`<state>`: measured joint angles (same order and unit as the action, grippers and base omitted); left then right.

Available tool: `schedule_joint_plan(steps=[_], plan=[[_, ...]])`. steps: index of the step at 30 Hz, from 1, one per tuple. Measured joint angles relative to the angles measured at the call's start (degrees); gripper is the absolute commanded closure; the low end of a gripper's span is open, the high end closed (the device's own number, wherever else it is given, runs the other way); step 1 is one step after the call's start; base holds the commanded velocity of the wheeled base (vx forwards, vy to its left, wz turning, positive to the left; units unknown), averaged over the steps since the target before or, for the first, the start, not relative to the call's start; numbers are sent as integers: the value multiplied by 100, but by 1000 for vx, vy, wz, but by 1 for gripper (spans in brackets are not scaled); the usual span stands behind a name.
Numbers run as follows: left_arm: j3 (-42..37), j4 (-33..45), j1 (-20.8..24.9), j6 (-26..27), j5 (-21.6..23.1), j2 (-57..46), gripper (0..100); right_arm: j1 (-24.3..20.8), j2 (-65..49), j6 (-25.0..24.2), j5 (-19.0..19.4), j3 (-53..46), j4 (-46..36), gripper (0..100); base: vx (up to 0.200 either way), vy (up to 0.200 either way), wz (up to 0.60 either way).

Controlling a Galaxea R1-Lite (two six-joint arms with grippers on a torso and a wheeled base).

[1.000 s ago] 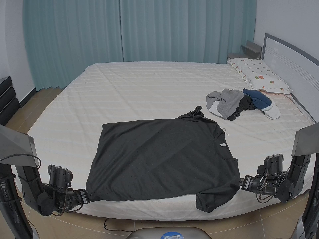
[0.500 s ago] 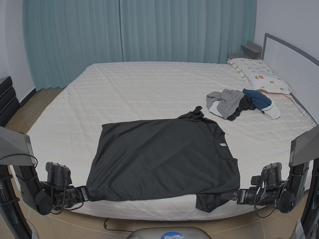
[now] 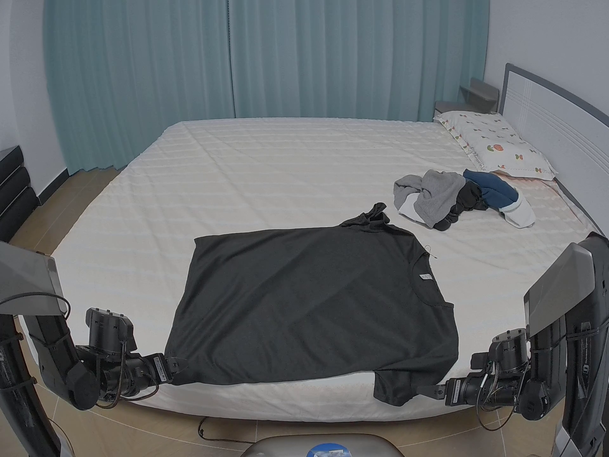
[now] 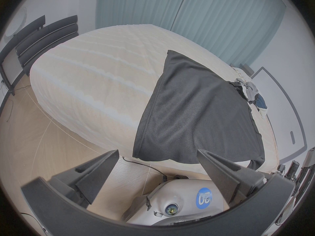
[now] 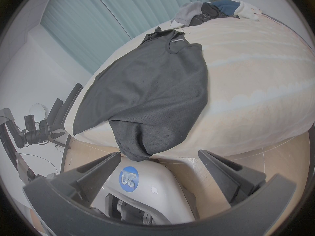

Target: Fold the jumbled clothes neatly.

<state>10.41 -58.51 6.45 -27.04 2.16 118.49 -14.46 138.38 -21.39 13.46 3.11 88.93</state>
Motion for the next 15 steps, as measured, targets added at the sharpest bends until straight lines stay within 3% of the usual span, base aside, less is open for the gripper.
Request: schedule_joint_plan(steps=[2,3,15], plan=[[2,0,2,-2,0,0,0,-4,54,-24,-2,27,5,0,0,0,0],[2,0,2,-2,-2,0,0,-4,73,-35,-2,46,2,100,0,0,0],[4,0,5,-5,-2,9,0,44,187,-69,-268,330,7,100,0,0,0]])
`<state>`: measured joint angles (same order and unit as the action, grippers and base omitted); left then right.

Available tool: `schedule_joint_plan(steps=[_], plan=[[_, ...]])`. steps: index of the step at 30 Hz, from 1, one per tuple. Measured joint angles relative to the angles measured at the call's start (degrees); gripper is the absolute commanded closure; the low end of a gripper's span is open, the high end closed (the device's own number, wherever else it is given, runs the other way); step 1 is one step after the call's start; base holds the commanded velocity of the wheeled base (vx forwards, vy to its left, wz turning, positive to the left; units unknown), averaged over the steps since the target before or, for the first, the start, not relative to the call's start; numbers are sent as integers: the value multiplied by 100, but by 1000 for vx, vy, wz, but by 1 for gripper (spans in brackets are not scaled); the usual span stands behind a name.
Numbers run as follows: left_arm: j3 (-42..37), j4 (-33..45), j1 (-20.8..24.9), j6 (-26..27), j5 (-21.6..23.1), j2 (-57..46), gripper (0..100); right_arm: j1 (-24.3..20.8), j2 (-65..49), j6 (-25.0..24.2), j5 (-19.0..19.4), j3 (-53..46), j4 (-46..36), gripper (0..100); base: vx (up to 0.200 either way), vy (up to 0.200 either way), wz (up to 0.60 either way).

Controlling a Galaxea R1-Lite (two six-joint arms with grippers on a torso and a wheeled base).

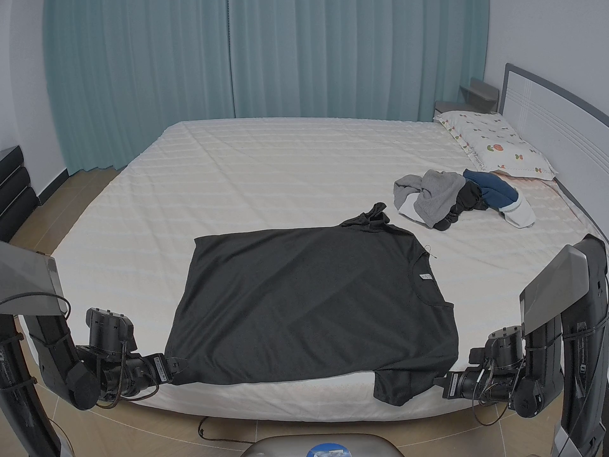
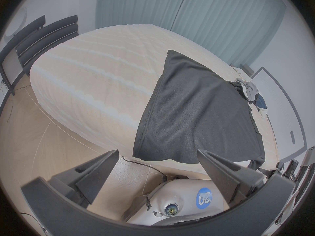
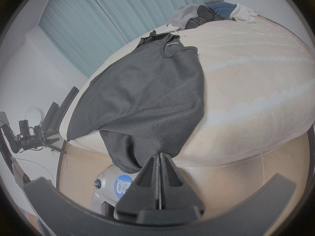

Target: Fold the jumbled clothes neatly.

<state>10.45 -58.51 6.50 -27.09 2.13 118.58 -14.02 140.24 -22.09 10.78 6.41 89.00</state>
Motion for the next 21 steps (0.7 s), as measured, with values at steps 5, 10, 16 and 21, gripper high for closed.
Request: schedule_joint_plan(steps=[5,10,16,21], plan=[[0,0,0,2,0,2,0,27,-74,4,-7,-115,-2,100,0,0,0],[0,0,0,5,-2,13,0,99,-157,11,-7,-230,-2,100,0,0,0],[0,2,0,2,0,13,0,121,-96,11,-7,-188,0,0,0,0,0],[0,0,0,2,-2,13,0,63,-16,1,0,-101,-5,0,0,0,0]])
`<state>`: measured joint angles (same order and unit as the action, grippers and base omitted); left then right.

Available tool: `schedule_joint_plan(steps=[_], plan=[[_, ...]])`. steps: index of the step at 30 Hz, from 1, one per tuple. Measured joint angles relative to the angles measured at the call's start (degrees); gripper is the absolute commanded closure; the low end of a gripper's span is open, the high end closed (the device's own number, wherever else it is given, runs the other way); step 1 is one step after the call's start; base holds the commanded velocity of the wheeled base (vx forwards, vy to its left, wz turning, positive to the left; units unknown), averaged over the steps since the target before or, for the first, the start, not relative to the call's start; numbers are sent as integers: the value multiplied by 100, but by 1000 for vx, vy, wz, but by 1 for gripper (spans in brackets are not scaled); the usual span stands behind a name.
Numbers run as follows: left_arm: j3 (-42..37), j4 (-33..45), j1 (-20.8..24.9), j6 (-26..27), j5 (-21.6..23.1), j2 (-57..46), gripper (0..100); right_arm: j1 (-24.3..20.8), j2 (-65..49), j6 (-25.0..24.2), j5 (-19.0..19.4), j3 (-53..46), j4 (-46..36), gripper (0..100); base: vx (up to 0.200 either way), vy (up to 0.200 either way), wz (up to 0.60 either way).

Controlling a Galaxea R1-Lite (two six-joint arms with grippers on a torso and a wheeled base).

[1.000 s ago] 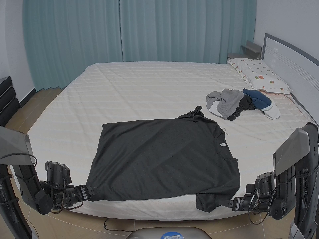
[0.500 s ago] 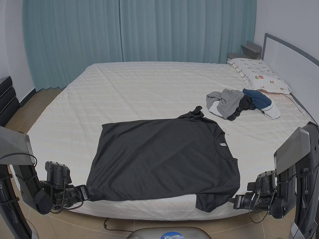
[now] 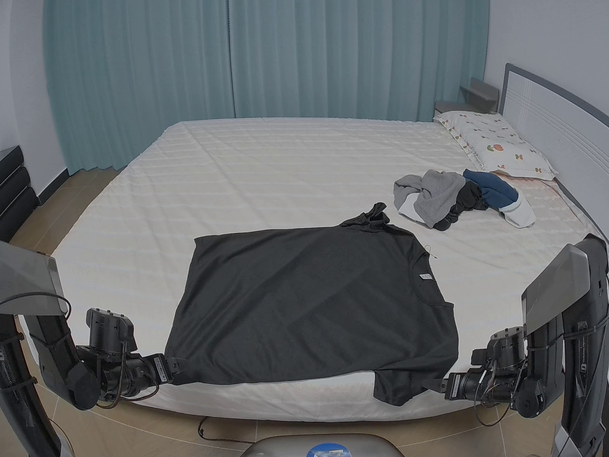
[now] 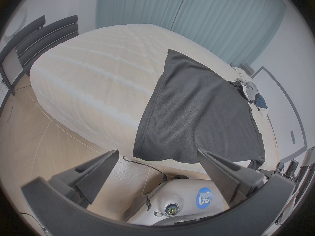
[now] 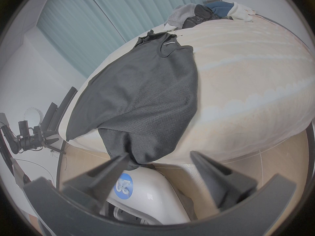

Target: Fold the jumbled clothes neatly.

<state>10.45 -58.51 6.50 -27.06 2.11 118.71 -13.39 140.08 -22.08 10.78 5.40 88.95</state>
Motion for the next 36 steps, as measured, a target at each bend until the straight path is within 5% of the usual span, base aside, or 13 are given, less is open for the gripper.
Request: schedule_joint_plan(steps=[6,7,36], plan=[[5,0,0,2,2,2,0,-20,68,-241,0,195,0,0,0,0,0],[5,0,0,2,5,2,0,-26,71,-299,-2,245,0,100,0,0,0],[29,0,4,0,0,89,0,77,-773,-223,-33,-383,2,100,0,0,0]])
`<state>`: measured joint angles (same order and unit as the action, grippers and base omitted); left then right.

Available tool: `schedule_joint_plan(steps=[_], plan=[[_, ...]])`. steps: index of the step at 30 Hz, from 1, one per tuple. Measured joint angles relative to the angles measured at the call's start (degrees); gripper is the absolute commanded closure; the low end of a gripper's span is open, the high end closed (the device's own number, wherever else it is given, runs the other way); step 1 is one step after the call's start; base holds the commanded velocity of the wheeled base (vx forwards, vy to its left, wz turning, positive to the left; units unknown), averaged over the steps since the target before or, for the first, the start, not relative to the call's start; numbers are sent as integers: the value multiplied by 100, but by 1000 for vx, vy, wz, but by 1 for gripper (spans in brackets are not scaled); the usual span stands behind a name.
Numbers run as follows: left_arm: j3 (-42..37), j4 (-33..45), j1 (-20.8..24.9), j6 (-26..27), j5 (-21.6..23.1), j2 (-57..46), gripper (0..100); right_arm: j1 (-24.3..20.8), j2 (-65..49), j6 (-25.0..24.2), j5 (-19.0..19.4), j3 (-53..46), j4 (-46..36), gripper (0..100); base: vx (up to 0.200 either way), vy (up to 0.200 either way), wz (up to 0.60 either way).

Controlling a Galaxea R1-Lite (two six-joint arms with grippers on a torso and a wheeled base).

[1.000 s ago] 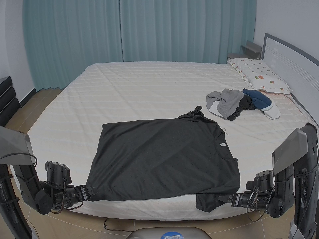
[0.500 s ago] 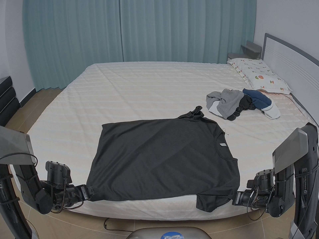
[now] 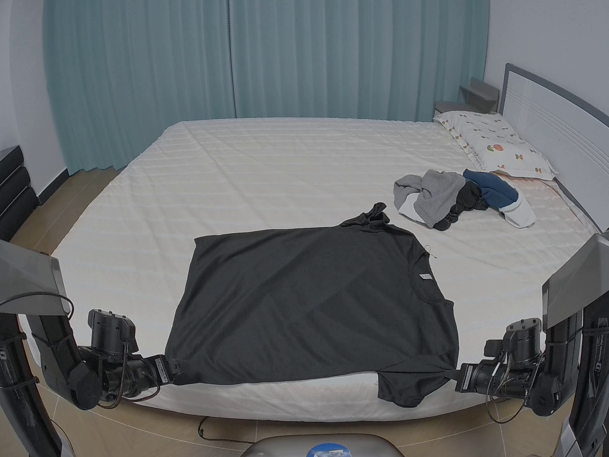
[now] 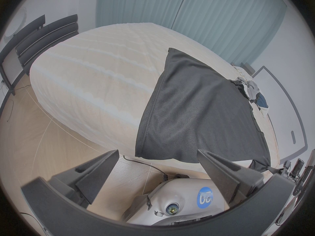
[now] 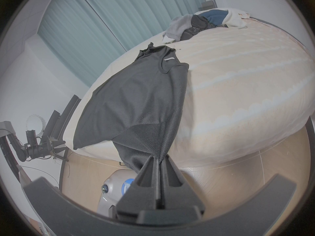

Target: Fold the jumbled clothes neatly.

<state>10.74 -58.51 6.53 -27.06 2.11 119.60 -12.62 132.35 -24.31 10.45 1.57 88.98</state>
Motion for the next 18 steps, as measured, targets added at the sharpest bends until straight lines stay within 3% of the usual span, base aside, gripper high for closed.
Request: schedule_joint_plan(steps=[18], plan=[[9,6,5,0,-11,66,0,284,-416,524,149,-56,-22,100,0,0,0]])
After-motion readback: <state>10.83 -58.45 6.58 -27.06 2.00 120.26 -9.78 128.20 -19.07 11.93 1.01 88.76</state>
